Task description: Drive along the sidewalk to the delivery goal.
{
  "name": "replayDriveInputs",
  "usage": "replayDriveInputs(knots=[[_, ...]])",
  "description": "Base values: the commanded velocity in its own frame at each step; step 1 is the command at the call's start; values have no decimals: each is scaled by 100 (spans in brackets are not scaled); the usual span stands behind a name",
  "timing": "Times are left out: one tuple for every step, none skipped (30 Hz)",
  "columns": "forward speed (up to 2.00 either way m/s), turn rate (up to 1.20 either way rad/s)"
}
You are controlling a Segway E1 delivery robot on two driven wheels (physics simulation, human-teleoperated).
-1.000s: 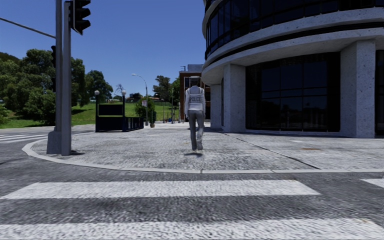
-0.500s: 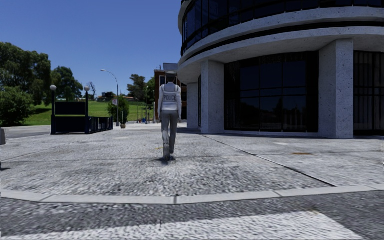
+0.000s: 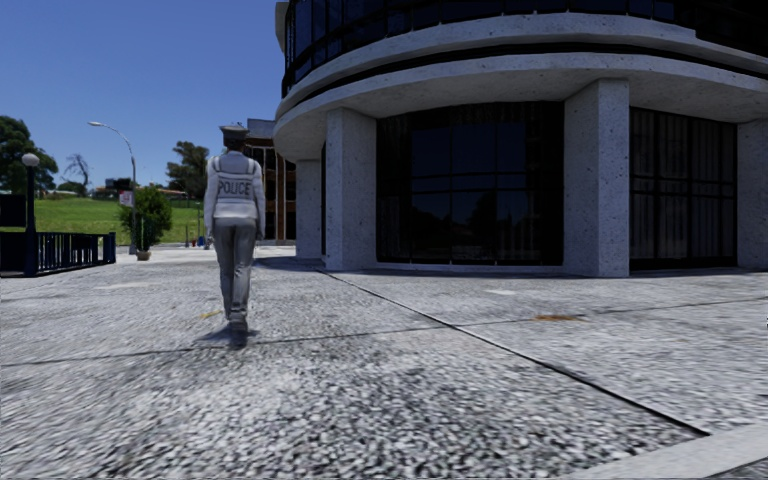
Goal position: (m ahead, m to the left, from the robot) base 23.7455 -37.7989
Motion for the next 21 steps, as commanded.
replayDriveInputs(knots=[[181,-51],[181,-51],[171,-51],[165,-51],[165,-51],[160,-51],[157,-51],[154,-51],[154,-51],[152,-51],[151,-51],[150,-51],[150,-51],[150,-51],[150,-51],[150,-51],[150,-51],[150,-51],[150,-51],[150,-51],[150,-51]])
